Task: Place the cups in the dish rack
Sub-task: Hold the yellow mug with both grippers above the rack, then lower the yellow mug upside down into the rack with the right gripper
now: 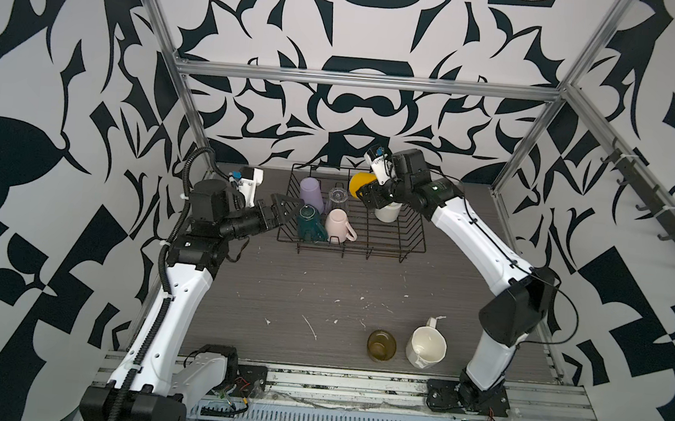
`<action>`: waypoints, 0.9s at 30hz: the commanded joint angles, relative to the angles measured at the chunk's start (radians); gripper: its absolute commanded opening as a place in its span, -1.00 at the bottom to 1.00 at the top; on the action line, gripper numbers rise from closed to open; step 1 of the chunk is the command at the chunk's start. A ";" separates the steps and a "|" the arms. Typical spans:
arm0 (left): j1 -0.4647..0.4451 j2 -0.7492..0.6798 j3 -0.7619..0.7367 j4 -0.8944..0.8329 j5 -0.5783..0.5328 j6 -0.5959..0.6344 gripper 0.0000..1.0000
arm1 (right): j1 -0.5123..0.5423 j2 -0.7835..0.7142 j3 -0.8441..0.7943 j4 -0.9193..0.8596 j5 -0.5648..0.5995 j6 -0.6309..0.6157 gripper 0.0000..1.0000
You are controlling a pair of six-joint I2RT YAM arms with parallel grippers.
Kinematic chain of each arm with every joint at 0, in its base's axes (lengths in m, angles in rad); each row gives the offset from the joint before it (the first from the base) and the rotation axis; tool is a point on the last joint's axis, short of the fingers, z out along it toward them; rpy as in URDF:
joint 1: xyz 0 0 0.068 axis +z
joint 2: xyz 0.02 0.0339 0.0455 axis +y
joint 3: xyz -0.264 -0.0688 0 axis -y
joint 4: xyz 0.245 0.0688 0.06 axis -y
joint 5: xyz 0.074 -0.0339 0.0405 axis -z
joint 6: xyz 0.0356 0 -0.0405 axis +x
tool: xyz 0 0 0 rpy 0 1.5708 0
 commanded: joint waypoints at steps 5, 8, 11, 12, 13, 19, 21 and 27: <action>0.003 -0.138 -0.054 -0.102 -0.358 0.157 0.98 | 0.002 0.153 0.303 -0.172 0.115 -0.077 -1.00; 0.003 -0.179 -0.075 -0.103 -0.408 0.178 0.99 | 0.003 0.233 0.403 -0.239 0.140 -0.096 -1.00; 0.003 -0.208 -0.099 -0.111 -0.457 0.192 0.98 | 0.004 0.300 0.482 -0.293 0.167 -0.116 -1.00; 0.004 -0.216 -0.108 -0.116 -0.480 0.192 0.99 | 0.004 0.321 0.507 -0.310 0.174 -0.120 -1.00; 0.004 -0.224 -0.114 -0.116 -0.497 0.194 0.99 | 0.005 0.339 0.530 -0.327 0.177 -0.126 -1.00; 0.004 -0.274 -0.142 -0.106 -0.550 0.211 0.99 | 0.005 0.439 0.625 -0.376 0.212 -0.139 -1.00; 0.004 -0.283 -0.146 -0.104 -0.551 0.215 0.99 | 0.005 0.468 0.646 -0.385 0.214 -0.142 -1.00; 0.002 -0.277 -0.150 -0.114 -0.536 0.216 0.99 | 0.005 0.535 0.700 -0.407 0.214 -0.144 -1.00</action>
